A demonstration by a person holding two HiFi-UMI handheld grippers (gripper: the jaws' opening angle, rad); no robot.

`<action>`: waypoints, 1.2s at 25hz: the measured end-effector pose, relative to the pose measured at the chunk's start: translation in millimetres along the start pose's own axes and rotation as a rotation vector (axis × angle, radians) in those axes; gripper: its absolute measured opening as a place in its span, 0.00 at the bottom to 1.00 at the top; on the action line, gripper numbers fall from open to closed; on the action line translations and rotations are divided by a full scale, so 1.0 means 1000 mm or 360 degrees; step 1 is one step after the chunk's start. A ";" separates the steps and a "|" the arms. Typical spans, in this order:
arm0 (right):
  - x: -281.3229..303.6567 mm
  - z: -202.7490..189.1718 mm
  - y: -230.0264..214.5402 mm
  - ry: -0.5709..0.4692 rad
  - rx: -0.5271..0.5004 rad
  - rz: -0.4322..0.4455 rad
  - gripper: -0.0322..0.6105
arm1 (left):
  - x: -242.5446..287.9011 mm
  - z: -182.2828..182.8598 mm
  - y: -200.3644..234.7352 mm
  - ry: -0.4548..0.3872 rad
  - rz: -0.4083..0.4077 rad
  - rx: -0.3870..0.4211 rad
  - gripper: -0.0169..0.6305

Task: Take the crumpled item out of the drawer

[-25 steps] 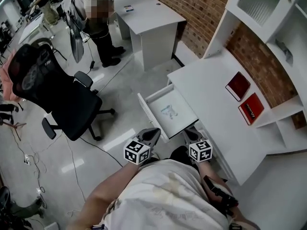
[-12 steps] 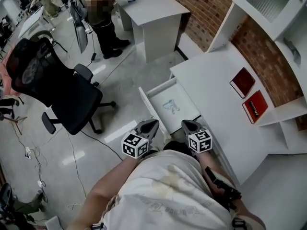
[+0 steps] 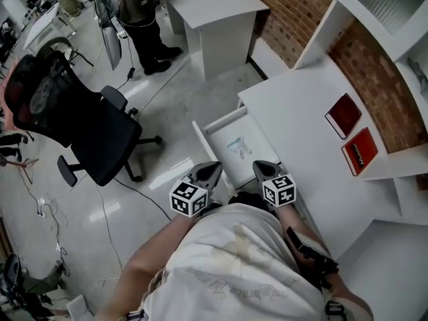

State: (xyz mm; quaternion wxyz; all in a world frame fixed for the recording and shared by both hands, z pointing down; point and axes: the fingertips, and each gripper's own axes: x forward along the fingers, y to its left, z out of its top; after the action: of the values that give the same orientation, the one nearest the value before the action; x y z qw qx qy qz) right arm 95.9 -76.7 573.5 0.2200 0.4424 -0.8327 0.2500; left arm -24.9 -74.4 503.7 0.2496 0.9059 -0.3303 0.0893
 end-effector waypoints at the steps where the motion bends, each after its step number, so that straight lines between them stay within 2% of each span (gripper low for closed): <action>1: 0.002 -0.001 -0.002 0.0012 0.0002 0.0005 0.09 | 0.003 0.000 0.002 0.0006 0.0004 -0.0007 0.06; 11: 0.029 -0.018 -0.024 0.0173 -0.0015 0.0044 0.09 | 0.025 -0.009 0.013 0.0064 0.0048 -0.0100 0.06; 30: 0.097 -0.046 -0.035 0.0425 -0.0121 0.0143 0.09 | 0.031 -0.026 0.043 0.0159 0.0164 -0.0235 0.06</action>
State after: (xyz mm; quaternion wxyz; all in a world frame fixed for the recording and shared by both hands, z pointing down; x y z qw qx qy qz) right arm 82.5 -126.0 673.6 0.3340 0.3587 -0.8238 0.2847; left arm -28.6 -107.0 552.8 0.3268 0.8612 -0.3694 0.1224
